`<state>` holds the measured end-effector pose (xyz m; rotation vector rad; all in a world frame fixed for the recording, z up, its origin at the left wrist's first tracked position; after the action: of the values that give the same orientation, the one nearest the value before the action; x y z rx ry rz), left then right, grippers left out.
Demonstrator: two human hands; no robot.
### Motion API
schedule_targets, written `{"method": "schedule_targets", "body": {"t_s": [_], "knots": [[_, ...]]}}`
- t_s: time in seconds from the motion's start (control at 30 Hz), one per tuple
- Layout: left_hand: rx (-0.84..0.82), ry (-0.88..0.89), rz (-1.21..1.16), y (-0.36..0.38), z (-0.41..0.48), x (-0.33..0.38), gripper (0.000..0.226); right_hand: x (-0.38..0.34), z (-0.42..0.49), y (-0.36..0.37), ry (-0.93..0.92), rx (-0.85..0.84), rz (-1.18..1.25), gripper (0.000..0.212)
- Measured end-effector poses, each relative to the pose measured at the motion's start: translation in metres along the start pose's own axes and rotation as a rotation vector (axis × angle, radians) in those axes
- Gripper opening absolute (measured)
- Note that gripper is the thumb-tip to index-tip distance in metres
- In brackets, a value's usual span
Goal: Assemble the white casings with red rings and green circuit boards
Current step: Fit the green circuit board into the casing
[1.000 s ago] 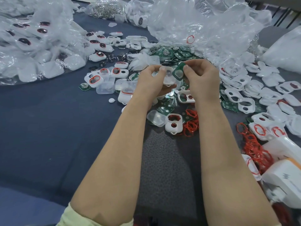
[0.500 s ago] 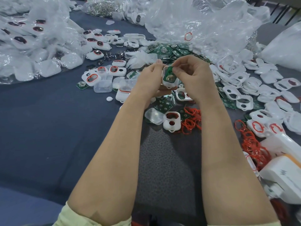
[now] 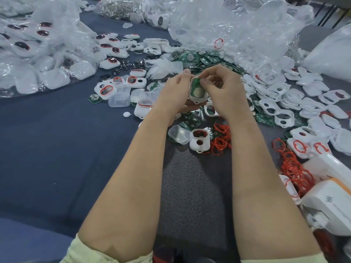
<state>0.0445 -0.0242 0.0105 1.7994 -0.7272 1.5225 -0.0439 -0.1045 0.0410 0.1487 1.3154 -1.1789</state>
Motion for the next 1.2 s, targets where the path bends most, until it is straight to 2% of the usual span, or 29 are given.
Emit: {"method": "schedule_targets", "body": {"t_s": [0.67,0.83,0.97,1.07,1.2], "knots": [[0.008,-0.017,0.038,0.0,0.004,-0.004,0.034,0.003,0.001,0.002,0.001,0.014,-0.027,0.015],[0.002,-0.01,0.042,-0.001,0.003,-0.003,0.027,0.003,0.001,0.004,0.001,0.033,-0.055,0.013],[-0.043,0.017,0.03,0.0,0.002,-0.002,0.008,0.005,0.0,0.006,0.005,0.051,-0.063,0.011],[-0.064,0.026,0.015,0.0,0.002,-0.002,0.015,0.008,-0.002,0.007,0.022,0.085,-0.028,0.007],[-0.067,0.038,0.034,0.001,0.002,-0.002,0.02,0.015,-0.004,0.009,0.149,0.071,0.144,0.008]]}}
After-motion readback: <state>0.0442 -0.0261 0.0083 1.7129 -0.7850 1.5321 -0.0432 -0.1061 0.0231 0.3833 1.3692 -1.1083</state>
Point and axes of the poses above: each hand's wrist, its own z-axis towards the middle knuckle, its own y-axis out of the palm, x = y × z, the point moved 5 cm from there along z, towards the middle knuckle, and after that the axes turned 2 degrees about -x, right-handed, at the moved point
